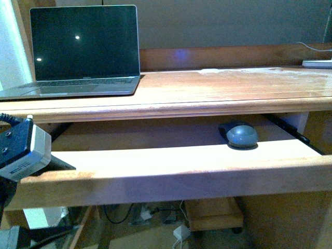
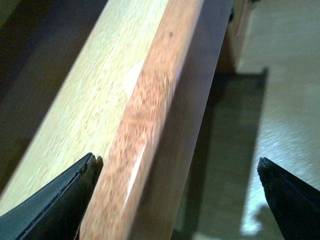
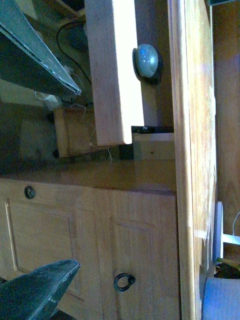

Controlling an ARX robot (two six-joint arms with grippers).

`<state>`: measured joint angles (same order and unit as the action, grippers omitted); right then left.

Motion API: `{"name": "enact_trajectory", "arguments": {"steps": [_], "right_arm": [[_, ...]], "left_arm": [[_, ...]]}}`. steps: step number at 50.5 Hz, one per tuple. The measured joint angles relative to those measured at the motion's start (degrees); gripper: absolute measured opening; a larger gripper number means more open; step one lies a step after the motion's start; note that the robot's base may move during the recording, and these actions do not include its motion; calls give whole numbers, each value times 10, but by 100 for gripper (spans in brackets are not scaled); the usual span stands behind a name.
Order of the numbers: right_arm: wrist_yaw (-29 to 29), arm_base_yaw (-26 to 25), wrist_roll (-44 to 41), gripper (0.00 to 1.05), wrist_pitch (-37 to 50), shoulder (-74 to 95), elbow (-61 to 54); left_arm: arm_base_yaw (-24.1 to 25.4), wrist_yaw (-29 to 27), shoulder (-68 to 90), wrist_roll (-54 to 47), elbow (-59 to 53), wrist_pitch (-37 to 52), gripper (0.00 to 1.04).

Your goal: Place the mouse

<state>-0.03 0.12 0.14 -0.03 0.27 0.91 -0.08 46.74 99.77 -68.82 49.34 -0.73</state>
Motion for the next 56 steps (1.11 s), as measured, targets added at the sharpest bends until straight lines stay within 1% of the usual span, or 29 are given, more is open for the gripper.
{"name": "enact_trajectory", "arguments": {"steps": [5,8,9,12,15,19,22,23,26,31,33,37,38,39,40,42,43,45,46,47,48,50,53,55,56], "right_arm": [[0,0,0,97,0,0,0],[0,0,0,97,0,0,0],[0,0,0,97,0,0,0],[0,0,0,97,0,0,0],[0,0,0,97,0,0,0],[0,0,0,97,0,0,0],[0,0,0,97,0,0,0],[0,0,0,97,0,0,0],[0,0,0,97,0,0,0],[0,0,0,97,0,0,0],[0,0,0,97,0,0,0],[0,0,0,97,0,0,0],[0,0,0,97,0,0,0],[0,0,0,97,0,0,0],[0,0,0,97,0,0,0],[0,0,0,97,0,0,0],[0,0,0,97,0,0,0],[0,0,0,97,0,0,0],[0,0,0,97,0,0,0],[0,0,0,97,0,0,0],[0,0,0,97,0,0,0],[0,0,0,97,0,0,0],[2,0,1,97,-2,2,0],[23,11,9,97,-25,30,13],[40,20,12,97,-12,66,22]], "left_arm": [[-10,33,-31,47,-22,-24,97],[-21,59,-56,101,-38,-30,97],[-26,67,-66,135,-44,-26,97],[-36,68,-93,213,-64,5,97],[-47,55,-120,315,-90,64,97],[-62,52,-159,439,-116,142,97],[-73,43,-196,508,-130,187,97],[-80,37,-220,561,-137,212,97],[-92,13,-276,660,-155,262,97],[-99,-29,-342,768,-181,294,97],[-100,-58,-378,819,-201,302,97],[-101,-103,-436,869,-228,289,97],[-110,-149,-456,863,-236,277,95],[-123,-216,-478,854,-245,261,91],[-129,-248,-490,849,-249,253,90],[-150,-367,-540,814,-271,216,83],[-154,-393,-554,810,-278,207,81],[-158,-483,-605,770,-303,179,74],[-158,-502,-616,763,-309,175,72],[-155,-554,-645,749,-325,171,67],[-150,-579,-661,740,-333,170,63],[-141,-595,-679,728,-341,170,58],[-129,-594,-698,718,-354,171,49],[-120,-582,-711,709,-367,170,40],[-114,-574,-718,705,-376,170,35]]}}
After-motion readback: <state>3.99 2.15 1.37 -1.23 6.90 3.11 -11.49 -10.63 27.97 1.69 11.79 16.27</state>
